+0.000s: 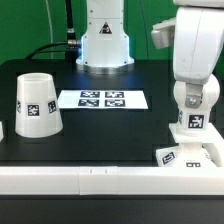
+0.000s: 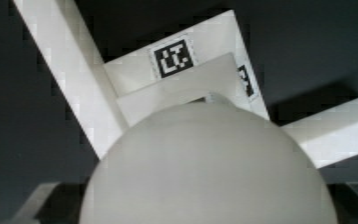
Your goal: Assemble lamp
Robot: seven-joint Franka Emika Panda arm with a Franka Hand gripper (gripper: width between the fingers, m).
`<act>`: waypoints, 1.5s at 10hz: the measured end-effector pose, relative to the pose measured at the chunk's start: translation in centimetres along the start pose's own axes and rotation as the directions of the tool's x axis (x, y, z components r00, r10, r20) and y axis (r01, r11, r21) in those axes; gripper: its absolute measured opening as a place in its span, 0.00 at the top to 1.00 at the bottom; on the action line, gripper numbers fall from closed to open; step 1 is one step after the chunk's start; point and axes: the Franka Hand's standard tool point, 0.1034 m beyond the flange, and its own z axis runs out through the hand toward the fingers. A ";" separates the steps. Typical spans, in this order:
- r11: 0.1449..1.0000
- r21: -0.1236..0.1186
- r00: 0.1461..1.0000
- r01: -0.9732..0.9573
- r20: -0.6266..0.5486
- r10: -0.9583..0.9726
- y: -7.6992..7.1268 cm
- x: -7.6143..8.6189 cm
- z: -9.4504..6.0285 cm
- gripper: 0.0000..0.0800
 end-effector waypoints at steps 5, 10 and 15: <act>0.900 0.013 0.900 -0.435 -0.004 0.435 -0.1 0.1 0.0 0.28; 0.418 0.032 0.418 -0.908 0.009 0.908 0.0 -0.1 0.0 0.28; 0.023 0.044 0.025 -0.999 0.045 0.999 0.0 -0.3 0.0 0.28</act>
Offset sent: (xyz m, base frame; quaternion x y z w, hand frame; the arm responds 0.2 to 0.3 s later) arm -0.0037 0.0038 -0.0028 0.0348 -0.0008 0.2677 0.9629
